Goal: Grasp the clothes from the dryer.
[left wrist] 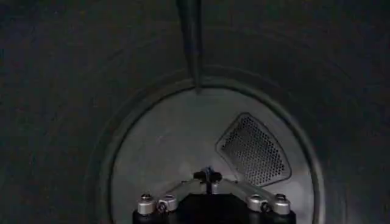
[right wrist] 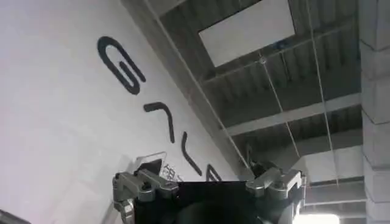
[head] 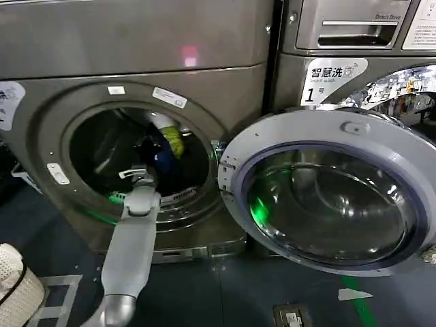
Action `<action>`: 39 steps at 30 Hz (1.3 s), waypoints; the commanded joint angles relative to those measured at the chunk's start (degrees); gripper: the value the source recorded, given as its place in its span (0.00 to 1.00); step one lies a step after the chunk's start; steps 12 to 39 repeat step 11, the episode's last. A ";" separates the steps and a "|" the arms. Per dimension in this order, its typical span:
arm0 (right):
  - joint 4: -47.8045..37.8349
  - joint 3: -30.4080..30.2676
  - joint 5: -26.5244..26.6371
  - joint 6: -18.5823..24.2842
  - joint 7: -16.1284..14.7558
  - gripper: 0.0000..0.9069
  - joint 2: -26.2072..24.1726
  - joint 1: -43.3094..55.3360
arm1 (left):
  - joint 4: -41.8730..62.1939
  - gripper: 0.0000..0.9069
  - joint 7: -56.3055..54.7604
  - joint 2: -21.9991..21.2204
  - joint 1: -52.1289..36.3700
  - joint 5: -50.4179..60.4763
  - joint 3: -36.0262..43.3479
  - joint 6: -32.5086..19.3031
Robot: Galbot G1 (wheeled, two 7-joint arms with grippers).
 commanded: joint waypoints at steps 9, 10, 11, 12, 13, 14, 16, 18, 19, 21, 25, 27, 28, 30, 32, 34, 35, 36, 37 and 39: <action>0.20 1.54 0.56 -1.66 0.27 1.00 -0.67 -0.74 | -0.80 0.00 0.17 -0.42 0.40 0.21 0.48 0.62; 0.21 1.54 0.56 -1.70 0.28 1.00 -0.72 -0.74 | -0.92 0.00 0.20 -0.41 0.39 0.20 0.43 0.66; 0.24 1.62 0.58 -1.77 0.26 1.00 -0.78 -0.73 | -1.04 0.00 0.25 -0.35 0.43 0.17 0.42 0.74; 0.24 1.62 0.58 -1.77 0.26 1.00 -0.78 -0.73 | -1.04 0.00 0.25 -0.35 0.43 0.17 0.42 0.74; 0.24 1.62 0.58 -1.77 0.26 1.00 -0.78 -0.73 | -1.04 0.00 0.25 -0.35 0.43 0.17 0.42 0.74; 0.24 1.62 0.58 -1.77 0.26 1.00 -0.78 -0.73 | -1.04 0.00 0.25 -0.35 0.43 0.17 0.42 0.74; 0.24 1.62 0.58 -1.77 0.26 1.00 -0.78 -0.73 | -1.04 0.00 0.25 -0.35 0.43 0.17 0.42 0.74; 0.24 1.62 0.58 -1.77 0.26 1.00 -0.78 -0.73 | -1.04 0.00 0.25 -0.35 0.43 0.17 0.42 0.74; 0.24 1.62 0.58 -1.77 0.26 1.00 -0.78 -0.73 | -1.04 0.00 0.25 -0.35 0.43 0.17 0.42 0.74; 0.24 1.62 0.58 -1.77 0.26 1.00 -0.78 -0.73 | -1.04 0.00 0.25 -0.35 0.43 0.17 0.42 0.74; 0.24 1.62 0.58 -1.77 0.26 1.00 -0.78 -0.73 | -1.04 0.00 0.25 -0.35 0.43 0.17 0.42 0.74; 0.24 1.62 0.58 -1.77 0.26 1.00 -0.78 -0.73 | -1.04 0.00 0.25 -0.35 0.43 0.17 0.42 0.74; 0.24 1.62 0.58 -1.77 0.26 1.00 -0.78 -0.73 | -1.04 0.00 0.25 -0.35 0.43 0.17 0.42 0.74; 0.24 1.62 0.58 -1.77 0.26 1.00 -0.78 -0.73 | -1.04 0.00 0.25 -0.35 0.43 0.17 0.42 0.74; 0.24 1.62 0.58 -1.77 0.26 1.00 -0.78 -0.73 | -1.04 0.00 0.25 -0.35 0.43 0.17 0.42 0.74; 0.24 1.62 0.58 -1.77 0.26 1.00 -0.78 -0.73 | -1.04 0.00 0.25 -0.35 0.43 0.17 0.42 0.74; 0.24 1.62 0.58 -1.77 0.26 1.00 -0.78 -0.73 | -1.04 0.00 0.25 -0.35 0.43 0.17 0.42 0.74; 0.24 1.62 0.58 -1.77 0.26 1.00 -0.78 -0.73 | -1.04 0.00 0.25 -0.35 0.43 0.17 0.42 0.74; 0.24 1.62 0.58 -1.77 0.26 1.00 -0.78 -0.73 | -1.04 0.00 0.25 -0.35 0.43 0.17 0.42 0.74; 0.24 1.62 0.58 -1.77 0.26 1.00 -0.78 -0.73 | -1.04 0.00 0.25 -0.35 0.43 0.17 0.42 0.74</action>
